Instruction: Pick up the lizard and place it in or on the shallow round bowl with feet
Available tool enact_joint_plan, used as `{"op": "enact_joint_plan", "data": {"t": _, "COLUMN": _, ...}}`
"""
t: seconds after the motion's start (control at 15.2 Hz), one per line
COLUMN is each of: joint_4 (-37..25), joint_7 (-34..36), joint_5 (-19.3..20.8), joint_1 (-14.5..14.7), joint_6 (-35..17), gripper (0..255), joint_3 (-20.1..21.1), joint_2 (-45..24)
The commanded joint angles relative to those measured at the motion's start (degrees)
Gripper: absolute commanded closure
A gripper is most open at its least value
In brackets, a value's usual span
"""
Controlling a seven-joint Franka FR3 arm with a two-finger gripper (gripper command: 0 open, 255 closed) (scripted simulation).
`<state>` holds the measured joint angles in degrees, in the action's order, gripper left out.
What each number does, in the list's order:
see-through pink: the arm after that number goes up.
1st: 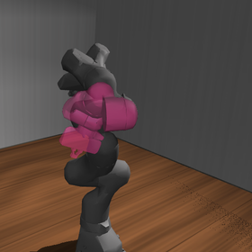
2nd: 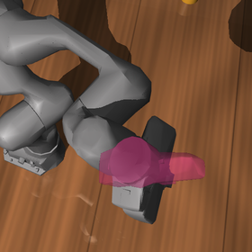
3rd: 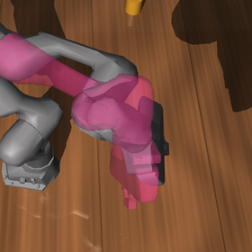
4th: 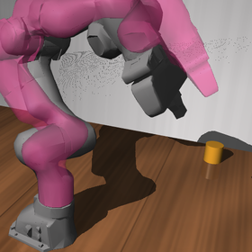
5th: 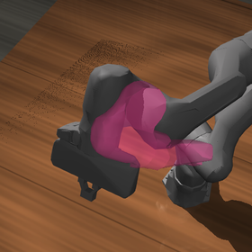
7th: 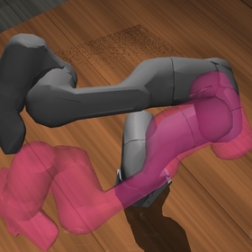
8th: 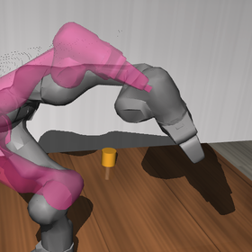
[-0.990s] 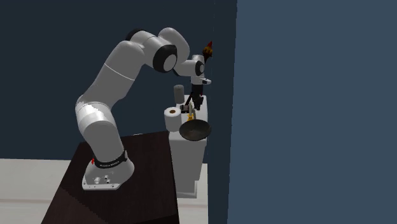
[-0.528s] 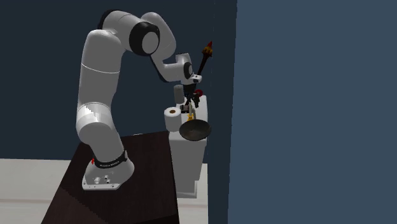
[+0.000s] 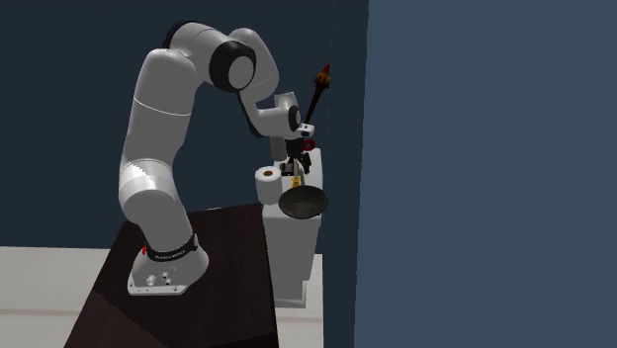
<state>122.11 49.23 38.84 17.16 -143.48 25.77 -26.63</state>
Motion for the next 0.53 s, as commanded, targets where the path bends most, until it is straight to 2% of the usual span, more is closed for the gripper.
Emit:
{"op": "enact_joint_plan", "data": {"t": 0.0, "joint_4": -0.1, "joint_7": 0.0, "joint_5": 0.1, "joint_1": 0.0, "joint_6": -0.1, "gripper": 0, "joint_3": -0.1, "joint_2": -0.1}}
{"op": "enact_joint_plan", "data": {"t": 0.26, "joint_4": -0.1, "joint_7": 0.0, "joint_5": 0.1, "joint_1": 0.0, "joint_6": 0.0, "gripper": 0, "joint_3": -0.1, "joint_2": -0.1}}
{"op": "enact_joint_plan", "data": {"t": 0.33, "joint_4": -0.1, "joint_7": 0.0, "joint_5": 0.1, "joint_1": 0.0, "joint_6": 0.0, "gripper": 255, "joint_3": -0.1, "joint_2": -0.1}}
{"op": "enact_joint_plan", "data": {"t": 0.46, "joint_4": -0.1, "joint_7": 0.0, "joint_5": 0.1, "joint_1": 0.0, "joint_6": 0.0, "gripper": 255, "joint_3": -0.1, "joint_2": -0.1}}
